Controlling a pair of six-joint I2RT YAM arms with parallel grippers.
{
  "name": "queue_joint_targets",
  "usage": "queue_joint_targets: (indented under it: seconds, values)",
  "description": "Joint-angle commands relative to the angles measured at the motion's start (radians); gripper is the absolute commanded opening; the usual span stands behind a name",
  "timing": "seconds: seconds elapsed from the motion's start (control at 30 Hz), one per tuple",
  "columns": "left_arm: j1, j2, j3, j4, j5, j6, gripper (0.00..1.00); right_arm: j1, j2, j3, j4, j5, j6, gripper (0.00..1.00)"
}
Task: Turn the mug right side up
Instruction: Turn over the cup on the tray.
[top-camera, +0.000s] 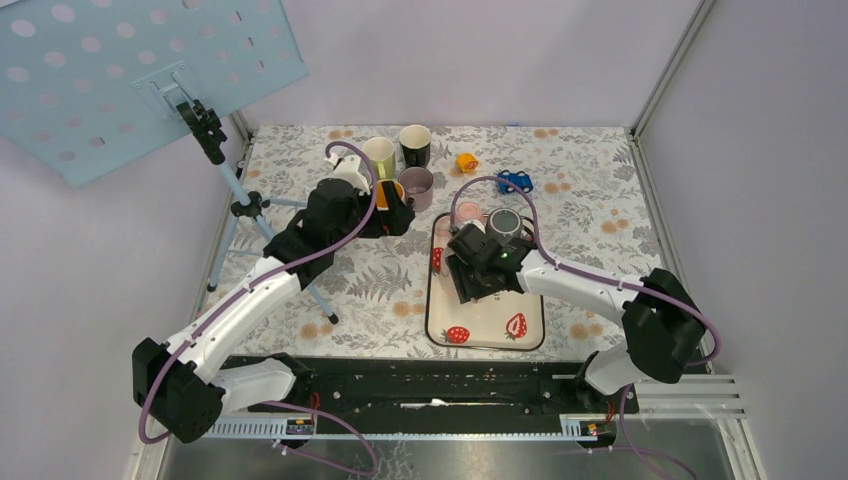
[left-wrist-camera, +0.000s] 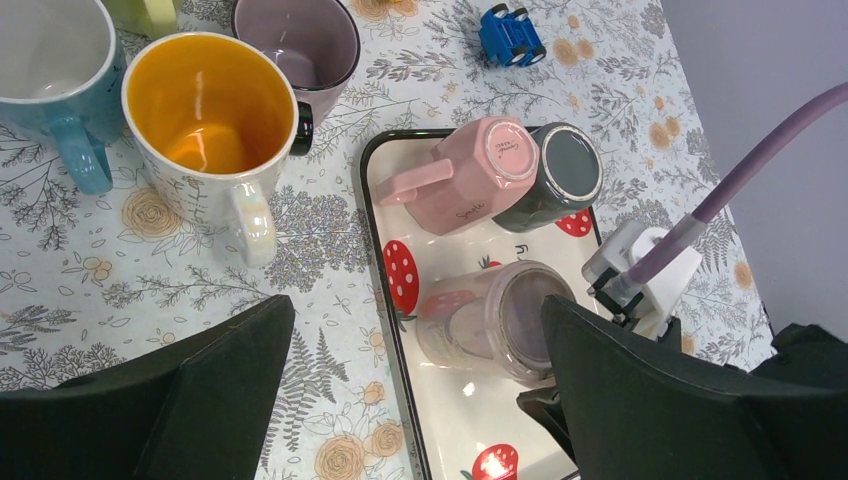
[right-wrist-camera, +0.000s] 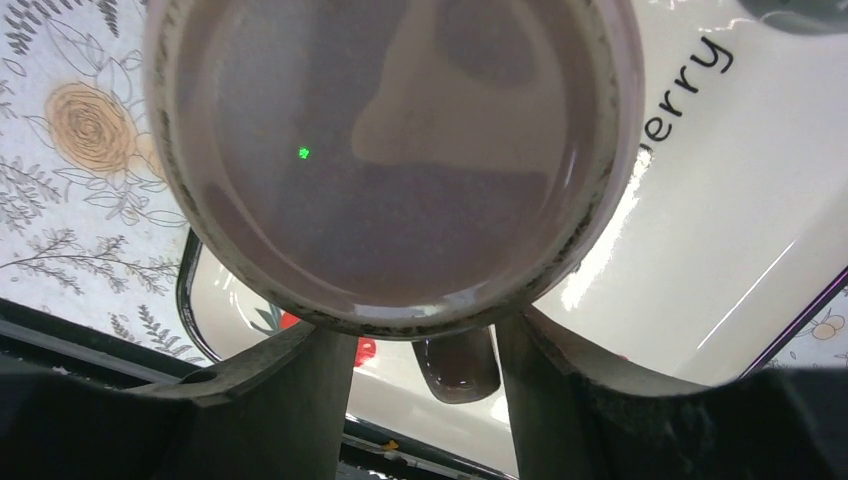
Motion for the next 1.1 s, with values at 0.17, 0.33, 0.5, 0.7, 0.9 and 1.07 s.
queue_joint_targets:
  seconds: [0.17, 0.33, 0.5, 0.7, 0.9, 1.07]
  values:
    - [0.008, 0.002, -0.008, 0.063, 0.005, 0.008, 0.99, 0.052, -0.061, -0.041, 0.016, 0.129, 0.049, 0.57]
    - [0.007, 0.006, -0.009, 0.068, 0.030, 0.002, 0.99, 0.055, -0.090, -0.077, 0.047, 0.153, 0.055, 0.52]
    - [0.007, 0.005, -0.008, 0.067, 0.031, 0.001, 0.99, 0.060, -0.091, -0.103, 0.105, 0.149, 0.047, 0.49]
    - [0.008, 0.000, -0.006, 0.060, 0.026, 0.002, 0.99, 0.072, -0.057, -0.090, 0.114, 0.155, 0.034, 0.45]
    - [0.009, 0.000, -0.005, 0.058, 0.024, -0.001, 0.99, 0.083, -0.038, -0.089, 0.104, 0.167, 0.041, 0.39]
    - [0.008, 0.004, -0.005, 0.062, 0.029, -0.003, 0.99, 0.088, -0.038, -0.094, 0.101, 0.181, 0.045, 0.39]
